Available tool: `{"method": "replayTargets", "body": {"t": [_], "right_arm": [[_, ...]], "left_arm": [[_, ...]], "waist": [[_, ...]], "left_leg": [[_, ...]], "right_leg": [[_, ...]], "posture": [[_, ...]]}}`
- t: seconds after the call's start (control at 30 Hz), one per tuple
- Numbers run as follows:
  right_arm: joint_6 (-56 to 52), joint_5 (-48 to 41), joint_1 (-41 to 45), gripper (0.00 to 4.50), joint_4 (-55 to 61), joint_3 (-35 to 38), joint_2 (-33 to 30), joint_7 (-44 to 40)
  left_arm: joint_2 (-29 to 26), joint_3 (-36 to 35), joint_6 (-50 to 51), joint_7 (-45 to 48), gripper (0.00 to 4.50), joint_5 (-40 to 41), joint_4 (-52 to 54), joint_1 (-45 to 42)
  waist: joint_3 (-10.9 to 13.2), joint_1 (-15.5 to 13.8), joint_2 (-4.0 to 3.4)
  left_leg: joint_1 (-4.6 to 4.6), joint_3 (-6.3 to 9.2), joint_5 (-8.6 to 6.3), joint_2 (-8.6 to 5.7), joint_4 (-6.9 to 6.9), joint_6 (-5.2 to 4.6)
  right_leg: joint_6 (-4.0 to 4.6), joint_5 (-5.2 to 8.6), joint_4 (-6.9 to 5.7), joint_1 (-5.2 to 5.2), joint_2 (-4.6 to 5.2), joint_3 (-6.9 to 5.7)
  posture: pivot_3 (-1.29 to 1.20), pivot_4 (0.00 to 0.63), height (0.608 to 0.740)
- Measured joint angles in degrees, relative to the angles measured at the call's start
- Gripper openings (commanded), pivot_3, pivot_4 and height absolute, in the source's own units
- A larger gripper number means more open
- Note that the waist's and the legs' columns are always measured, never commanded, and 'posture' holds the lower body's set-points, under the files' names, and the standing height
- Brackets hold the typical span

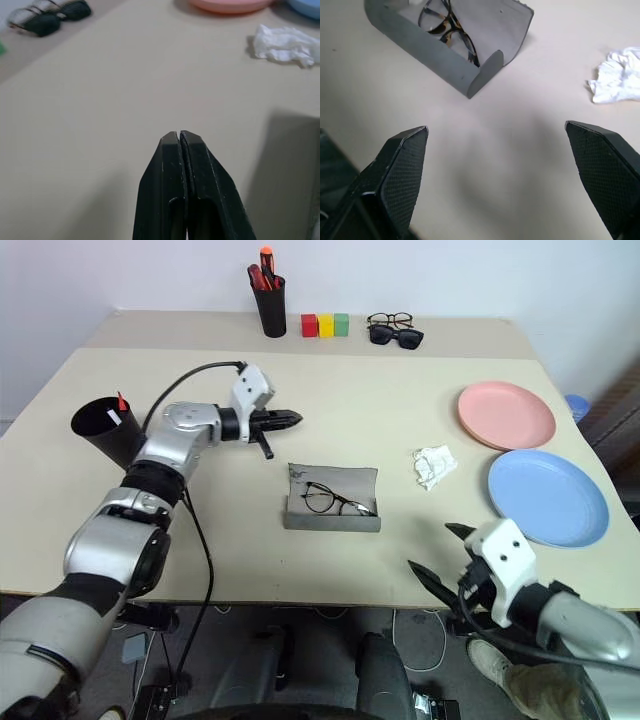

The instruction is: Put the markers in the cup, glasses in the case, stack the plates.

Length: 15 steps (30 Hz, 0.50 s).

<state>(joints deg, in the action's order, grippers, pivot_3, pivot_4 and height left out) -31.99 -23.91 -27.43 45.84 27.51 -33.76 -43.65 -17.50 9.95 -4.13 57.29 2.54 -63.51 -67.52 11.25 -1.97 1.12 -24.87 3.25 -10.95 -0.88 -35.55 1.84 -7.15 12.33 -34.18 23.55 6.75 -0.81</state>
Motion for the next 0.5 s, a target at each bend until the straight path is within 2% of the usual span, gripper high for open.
{"method": "replayTargets", "body": {"t": [0.2,0.5], "right_arm": [[7.24,-2.4,-4.85,4.5,-0.16,3.97,2.96,-1.87],[11.6,-4.07,-6.68,4.5,-2.44,4.99,3.79,-1.58]], "left_arm": [[2.81,0.09,-3.75,6.43,0.03,-2.14,-6.86,-2.56],[2.15,0.47,4.67,30.84,0.03,-1.93,-5.94,-2.78]], "waist": [[0.0,-0.19,0.0],[0.0,-0.11,-0.01]], "left_leg": [[-0.02,0.02,-0.04,0.01,-0.07,-0.03],[-0.05,0.02,-0.06,0.03,-0.14,-0.07]], "right_leg": [[-0.01,-0.01,0.01,-0.03,0.01,-0.02],[0.2,-0.12,0.02,-0.04,0.01,-0.02]], "posture": [[0.0,0.15,0.74],[0.0,0.15,0.74]]}}
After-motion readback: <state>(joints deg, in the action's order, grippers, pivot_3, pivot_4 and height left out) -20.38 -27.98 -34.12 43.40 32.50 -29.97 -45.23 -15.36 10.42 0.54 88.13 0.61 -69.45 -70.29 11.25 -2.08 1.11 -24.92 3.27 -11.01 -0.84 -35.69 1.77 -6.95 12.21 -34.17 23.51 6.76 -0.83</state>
